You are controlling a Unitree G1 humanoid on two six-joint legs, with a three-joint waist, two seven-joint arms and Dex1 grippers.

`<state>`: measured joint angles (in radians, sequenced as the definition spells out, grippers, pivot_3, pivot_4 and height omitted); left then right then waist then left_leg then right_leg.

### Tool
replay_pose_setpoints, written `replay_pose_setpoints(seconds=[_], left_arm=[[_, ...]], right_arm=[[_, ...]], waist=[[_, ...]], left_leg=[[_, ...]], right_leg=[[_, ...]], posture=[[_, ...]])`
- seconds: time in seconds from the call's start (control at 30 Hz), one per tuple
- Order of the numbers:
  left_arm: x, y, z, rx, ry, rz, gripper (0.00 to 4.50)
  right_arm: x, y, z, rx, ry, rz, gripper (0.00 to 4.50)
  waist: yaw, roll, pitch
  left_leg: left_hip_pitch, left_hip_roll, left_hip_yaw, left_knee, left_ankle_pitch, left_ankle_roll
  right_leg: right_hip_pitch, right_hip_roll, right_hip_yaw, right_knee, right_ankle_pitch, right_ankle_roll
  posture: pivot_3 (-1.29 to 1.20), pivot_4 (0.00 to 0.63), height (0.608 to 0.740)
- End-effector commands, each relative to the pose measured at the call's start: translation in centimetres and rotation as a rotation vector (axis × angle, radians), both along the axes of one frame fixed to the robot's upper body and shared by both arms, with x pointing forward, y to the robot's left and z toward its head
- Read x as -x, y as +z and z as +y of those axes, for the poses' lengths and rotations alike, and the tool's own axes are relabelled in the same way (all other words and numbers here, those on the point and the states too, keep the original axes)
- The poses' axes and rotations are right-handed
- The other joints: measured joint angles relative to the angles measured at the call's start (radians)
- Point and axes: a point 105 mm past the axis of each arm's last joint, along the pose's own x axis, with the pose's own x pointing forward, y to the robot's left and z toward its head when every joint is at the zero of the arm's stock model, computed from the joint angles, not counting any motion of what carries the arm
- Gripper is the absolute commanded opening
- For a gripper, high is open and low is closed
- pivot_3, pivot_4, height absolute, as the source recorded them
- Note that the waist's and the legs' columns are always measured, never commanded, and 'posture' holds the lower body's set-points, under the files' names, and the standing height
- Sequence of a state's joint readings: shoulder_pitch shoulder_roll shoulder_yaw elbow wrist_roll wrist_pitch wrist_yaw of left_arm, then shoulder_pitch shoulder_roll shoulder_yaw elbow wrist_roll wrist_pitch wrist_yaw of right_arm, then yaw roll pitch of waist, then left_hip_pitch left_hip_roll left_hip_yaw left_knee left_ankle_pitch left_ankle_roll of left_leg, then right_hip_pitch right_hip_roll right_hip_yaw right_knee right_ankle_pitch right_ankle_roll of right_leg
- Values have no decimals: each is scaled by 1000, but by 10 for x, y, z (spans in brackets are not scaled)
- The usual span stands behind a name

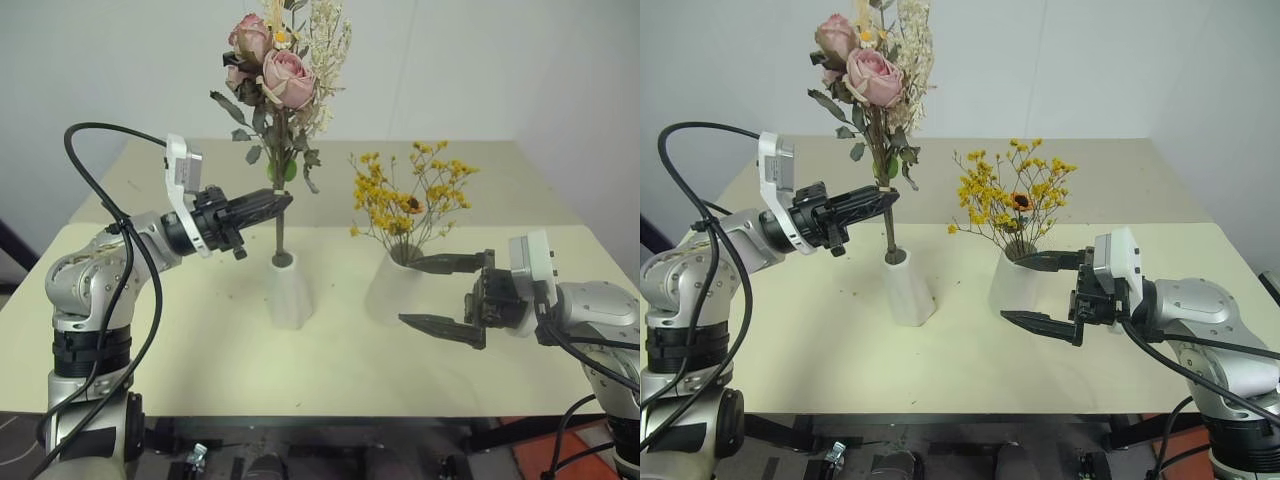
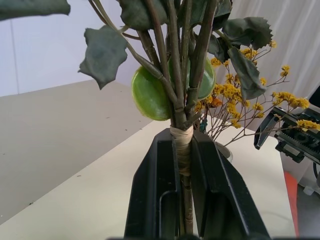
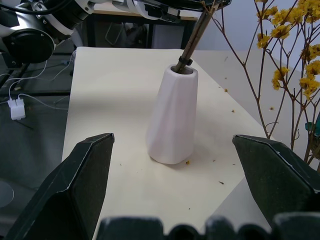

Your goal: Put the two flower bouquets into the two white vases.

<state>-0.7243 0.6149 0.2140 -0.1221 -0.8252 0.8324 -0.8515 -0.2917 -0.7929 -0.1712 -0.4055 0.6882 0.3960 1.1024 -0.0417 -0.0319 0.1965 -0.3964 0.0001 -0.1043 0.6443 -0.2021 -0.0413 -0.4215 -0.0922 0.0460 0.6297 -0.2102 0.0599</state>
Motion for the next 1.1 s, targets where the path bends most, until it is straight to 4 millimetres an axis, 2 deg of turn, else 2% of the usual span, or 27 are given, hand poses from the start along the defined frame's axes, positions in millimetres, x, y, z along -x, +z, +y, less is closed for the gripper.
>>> replay_pose_setpoints(seconds=[0.03,0.73,1.1], left_arm=[[7,7,-1,3,-11,-37,125],[8,-2,0,4,4,-17,125],[10,-12,-2,3,19,-73,125]], right_arm=[[5,10,0,-12,7,-60,4500],[3,9,2,-18,11,-55,4500],[4,8,2,-21,8,-58,4500]], waist=[[-1,0,0],[-1,0,0],[2,0,0]], left_leg=[[0,0,0,0,0,0],[0,0,0,0,0,0],[0,0,0,0,0,0]], right_leg=[[0,0,0,0,0,0],[0,0,0,0,0,0],[0,0,0,0,0,0]], posture=[[0,150,740],[0,150,740],[0,150,740]])
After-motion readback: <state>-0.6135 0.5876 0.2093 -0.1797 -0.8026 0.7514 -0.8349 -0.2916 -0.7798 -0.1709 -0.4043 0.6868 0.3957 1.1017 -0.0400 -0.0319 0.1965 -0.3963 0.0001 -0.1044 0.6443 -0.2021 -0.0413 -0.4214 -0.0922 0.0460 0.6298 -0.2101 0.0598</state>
